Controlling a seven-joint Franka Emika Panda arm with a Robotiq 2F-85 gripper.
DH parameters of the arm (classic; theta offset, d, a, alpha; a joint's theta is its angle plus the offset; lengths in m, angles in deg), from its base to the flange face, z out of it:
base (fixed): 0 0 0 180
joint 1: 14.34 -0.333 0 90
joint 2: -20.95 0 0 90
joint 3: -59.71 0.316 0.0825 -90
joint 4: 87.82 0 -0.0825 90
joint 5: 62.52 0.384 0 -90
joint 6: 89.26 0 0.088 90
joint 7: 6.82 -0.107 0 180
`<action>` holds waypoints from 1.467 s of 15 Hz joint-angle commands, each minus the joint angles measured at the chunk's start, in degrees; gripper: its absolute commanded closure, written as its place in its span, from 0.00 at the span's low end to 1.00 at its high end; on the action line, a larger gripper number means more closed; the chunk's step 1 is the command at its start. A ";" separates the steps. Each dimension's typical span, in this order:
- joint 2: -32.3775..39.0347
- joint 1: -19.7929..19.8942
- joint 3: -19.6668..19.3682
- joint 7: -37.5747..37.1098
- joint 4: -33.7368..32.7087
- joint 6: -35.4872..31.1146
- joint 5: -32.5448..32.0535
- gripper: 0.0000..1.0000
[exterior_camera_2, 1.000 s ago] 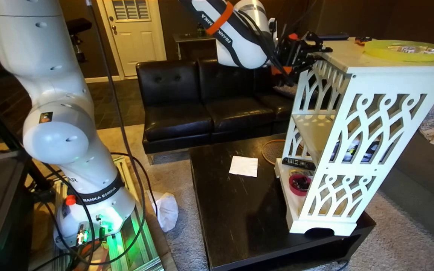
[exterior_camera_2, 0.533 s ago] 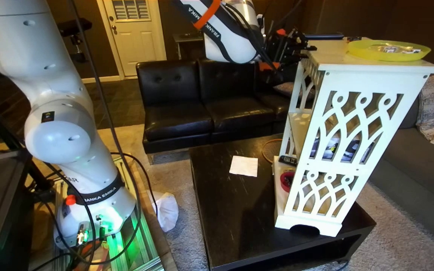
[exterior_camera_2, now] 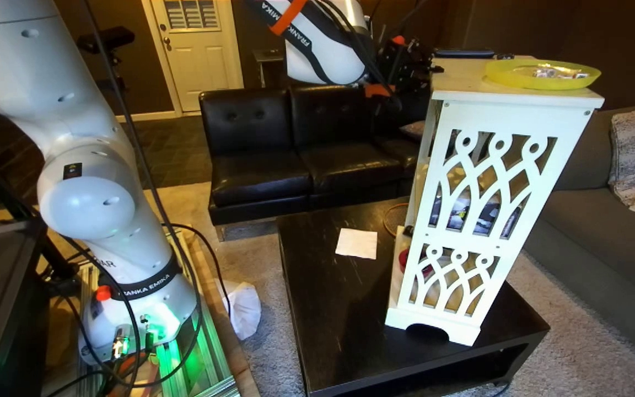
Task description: Move the stand slightly backwards
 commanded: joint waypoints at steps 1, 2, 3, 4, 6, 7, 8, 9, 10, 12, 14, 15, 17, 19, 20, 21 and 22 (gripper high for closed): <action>-5.19 -0.74 0.23 -5.86 -0.14 -2.73 -0.38 0.47; -5.15 -0.68 0.22 -5.76 -0.66 -3.23 1.79 0.40; -4.98 -0.48 0.22 -4.75 -1.31 -3.79 4.91 0.33; -5.06 -0.50 0.32 -4.34 -1.70 -3.79 7.04 0.25; -4.71 -2.24 -0.82 0.19 -3.34 -2.78 15.17 0.12; -4.27 -2.45 -0.76 2.28 -4.53 -2.84 19.01 0.04; -3.45 -2.59 -0.50 6.14 -5.47 -1.95 24.65 0.01; -2.67 -3.00 -0.18 8.91 -6.30 -0.41 28.97 0.00; -1.73 -3.47 0.21 12.58 -7.12 0.65 33.48 0.00; 0.20 -5.12 1.97 20.76 -9.06 6.31 42.44 0.00; 2.98 -7.33 4.57 28.93 -12.24 14.73 49.78 0.00; 4.48 -8.42 5.84 32.05 -14.28 19.00 52.14 0.00; 8.01 -10.94 8.63 37.42 -19.18 28.87 54.05 0.00; 12.04 -13.30 10.66 40.95 -24.07 37.14 52.71 0.00; 14.66 -14.26 11.23 41.72 -26.59 40.45 51.27 0.00; 17.11 -15.05 11.48 42.61 -28.85 43.06 50.63 0.00; 19.43 -15.75 11.47 43.02 -31.03 45.44 49.85 0.00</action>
